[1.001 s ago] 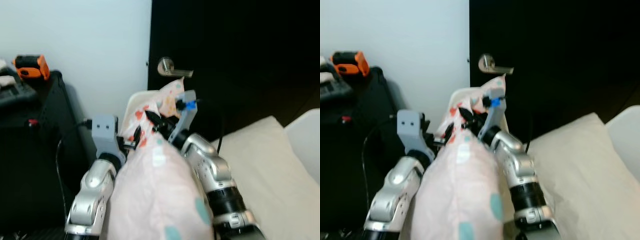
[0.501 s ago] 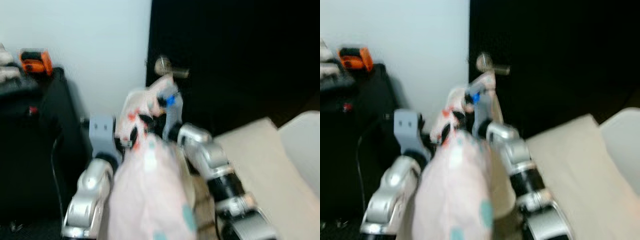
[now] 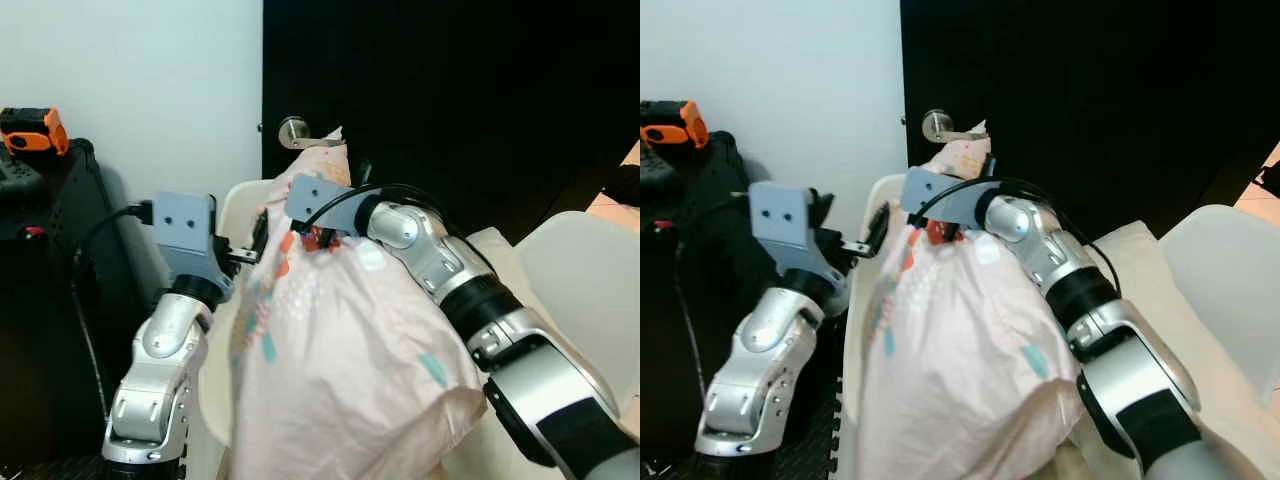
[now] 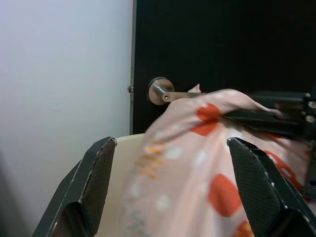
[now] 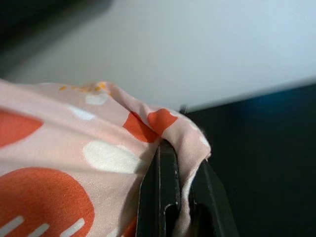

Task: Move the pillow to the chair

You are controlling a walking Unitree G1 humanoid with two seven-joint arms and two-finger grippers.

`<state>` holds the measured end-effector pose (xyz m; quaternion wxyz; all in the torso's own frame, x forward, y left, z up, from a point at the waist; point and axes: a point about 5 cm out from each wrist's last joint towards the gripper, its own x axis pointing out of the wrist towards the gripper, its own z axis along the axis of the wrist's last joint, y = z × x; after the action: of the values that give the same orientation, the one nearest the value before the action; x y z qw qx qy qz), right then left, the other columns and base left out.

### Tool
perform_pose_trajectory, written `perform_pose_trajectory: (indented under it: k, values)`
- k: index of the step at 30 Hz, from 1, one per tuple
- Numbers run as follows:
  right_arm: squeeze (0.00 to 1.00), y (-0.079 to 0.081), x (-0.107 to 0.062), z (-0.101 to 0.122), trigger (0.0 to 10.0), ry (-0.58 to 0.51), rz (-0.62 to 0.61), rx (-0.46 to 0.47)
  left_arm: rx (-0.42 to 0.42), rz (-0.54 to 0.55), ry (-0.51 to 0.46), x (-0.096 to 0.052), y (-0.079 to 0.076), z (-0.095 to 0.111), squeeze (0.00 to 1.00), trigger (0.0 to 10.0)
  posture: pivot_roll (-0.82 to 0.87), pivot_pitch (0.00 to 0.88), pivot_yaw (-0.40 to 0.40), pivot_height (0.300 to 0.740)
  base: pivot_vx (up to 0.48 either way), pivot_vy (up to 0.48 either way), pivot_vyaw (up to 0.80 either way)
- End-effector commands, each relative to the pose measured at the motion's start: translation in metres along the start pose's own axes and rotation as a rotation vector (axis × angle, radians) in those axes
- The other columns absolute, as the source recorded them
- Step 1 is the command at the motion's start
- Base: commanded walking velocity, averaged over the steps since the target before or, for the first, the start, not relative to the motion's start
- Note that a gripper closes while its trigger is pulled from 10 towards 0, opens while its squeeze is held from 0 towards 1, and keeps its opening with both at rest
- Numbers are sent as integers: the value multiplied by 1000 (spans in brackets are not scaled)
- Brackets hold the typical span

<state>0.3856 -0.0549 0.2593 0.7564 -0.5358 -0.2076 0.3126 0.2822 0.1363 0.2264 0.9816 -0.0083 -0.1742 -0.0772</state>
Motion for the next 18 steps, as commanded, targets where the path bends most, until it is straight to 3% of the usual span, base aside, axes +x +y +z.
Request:
perform_pose_trajectory:
  k: [1,8,12,15,18]
  values:
    - [0,-20,4,29,10000,-169,-74,-95,-2,-32,-20,2,-4,9,0,10000,103,0,-103,740,0,0,0]
    - [0,1,6,24,10000,-186,65,-156,-22,-123,-68,6,-11,27,0,10000,117,0,-106,740,0,0,0]
    - [0,12,-6,-6,10000,-66,227,-212,-34,-133,-58,5,-13,26,0,10000,108,0,-97,740,0,0,0]
    - [0,-1,-17,-33,10000,66,202,-332,-44,-144,-40,5,-16,22,0,10000,92,0,-90,740,0,0,0]
    - [0,-10,-18,-40,10000,120,158,-393,-52,-150,-36,6,-17,22,0,10000,87,0,-87,740,0,0,0]
